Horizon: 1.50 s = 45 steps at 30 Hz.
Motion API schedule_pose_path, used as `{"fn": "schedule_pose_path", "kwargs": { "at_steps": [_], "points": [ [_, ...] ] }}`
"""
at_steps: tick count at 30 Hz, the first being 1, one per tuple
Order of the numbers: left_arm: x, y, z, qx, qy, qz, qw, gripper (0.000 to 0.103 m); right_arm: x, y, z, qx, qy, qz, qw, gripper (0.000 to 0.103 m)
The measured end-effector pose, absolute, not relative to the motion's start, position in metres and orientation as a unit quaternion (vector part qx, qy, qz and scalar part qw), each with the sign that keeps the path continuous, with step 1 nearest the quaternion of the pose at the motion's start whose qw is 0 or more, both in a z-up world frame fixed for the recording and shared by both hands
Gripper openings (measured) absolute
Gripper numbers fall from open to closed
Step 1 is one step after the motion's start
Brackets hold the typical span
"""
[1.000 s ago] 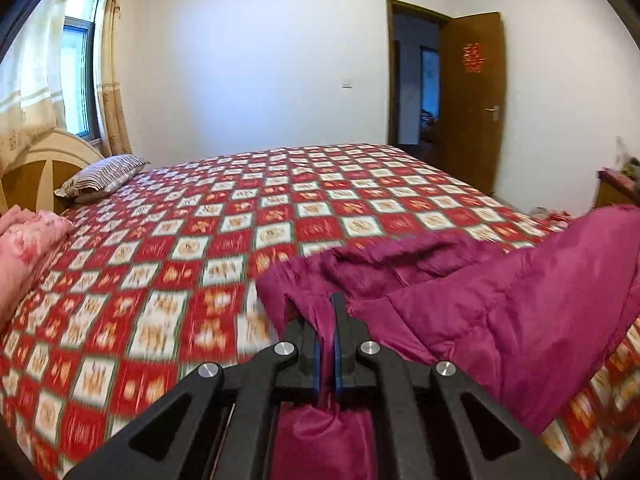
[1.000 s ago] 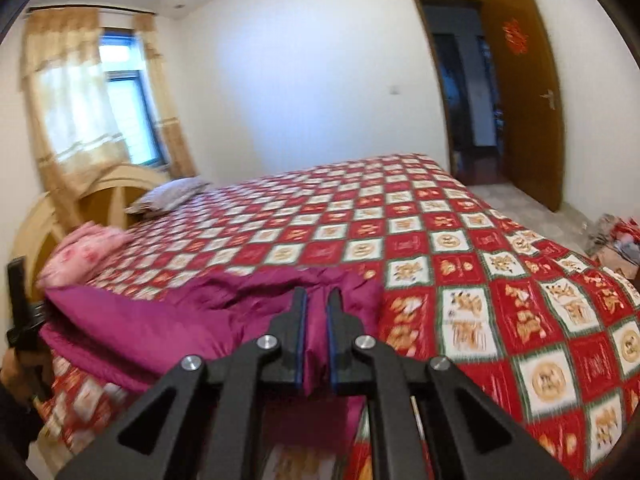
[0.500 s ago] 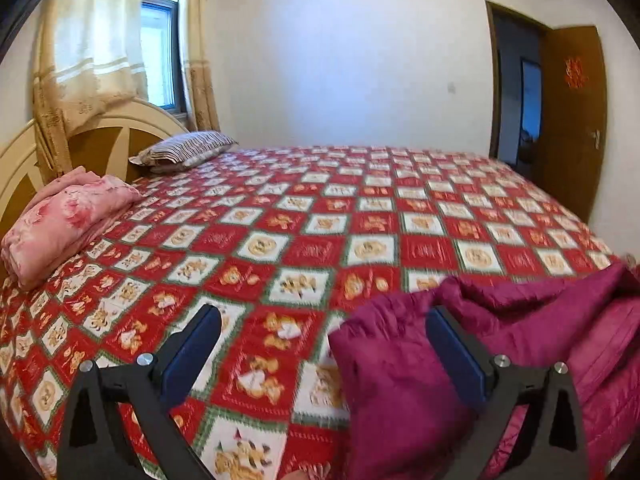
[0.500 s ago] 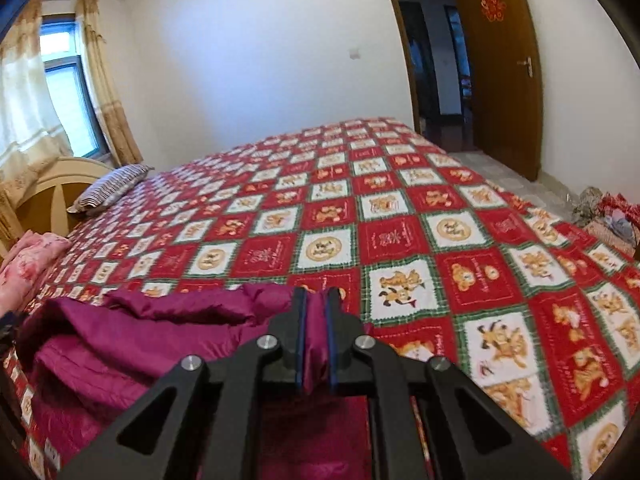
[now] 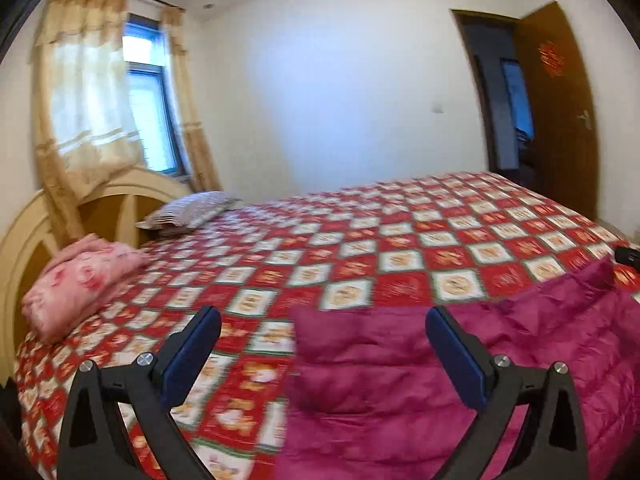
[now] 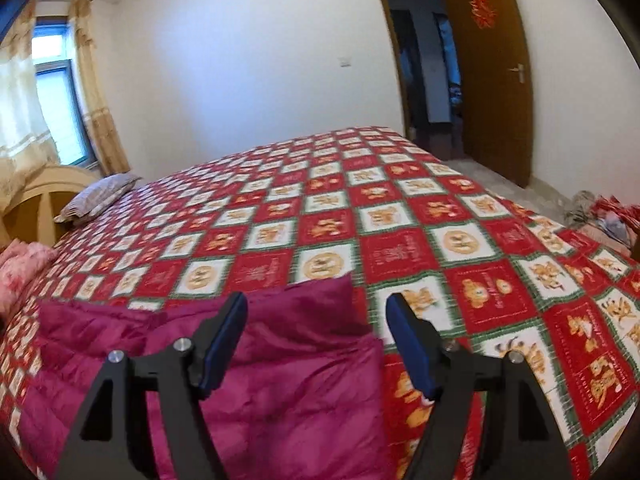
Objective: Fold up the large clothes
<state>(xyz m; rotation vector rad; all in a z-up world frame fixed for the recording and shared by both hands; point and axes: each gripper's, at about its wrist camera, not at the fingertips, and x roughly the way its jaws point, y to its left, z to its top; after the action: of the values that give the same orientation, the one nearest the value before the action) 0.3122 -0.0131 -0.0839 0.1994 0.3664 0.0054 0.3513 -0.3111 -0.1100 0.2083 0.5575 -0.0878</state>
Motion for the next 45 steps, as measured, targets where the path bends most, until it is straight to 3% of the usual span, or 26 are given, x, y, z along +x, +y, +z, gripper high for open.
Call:
{"fn": "schedule_pose_path", "kwargs": {
  "at_steps": [7, 16, 45],
  "points": [
    [0.35, -0.047, -0.12, 0.137, 0.232, -0.002, 0.963, 0.102, 0.365, -0.243, -0.12, 0.031, 0.31, 0.025, 0.95, 0.075],
    [0.401, -0.022, -0.171, 0.061, 0.322, 0.013, 0.945, 0.102, 0.397, -0.229, -0.164, 0.017, 0.362, 0.021, 0.932, 0.075],
    [0.432, -0.016, -0.206, 0.034, 0.389, 0.019, 0.92, 0.102, 0.422, -0.229, -0.195, 0.025, 0.4, 0.017, 0.916, 0.075]
  ]
}}
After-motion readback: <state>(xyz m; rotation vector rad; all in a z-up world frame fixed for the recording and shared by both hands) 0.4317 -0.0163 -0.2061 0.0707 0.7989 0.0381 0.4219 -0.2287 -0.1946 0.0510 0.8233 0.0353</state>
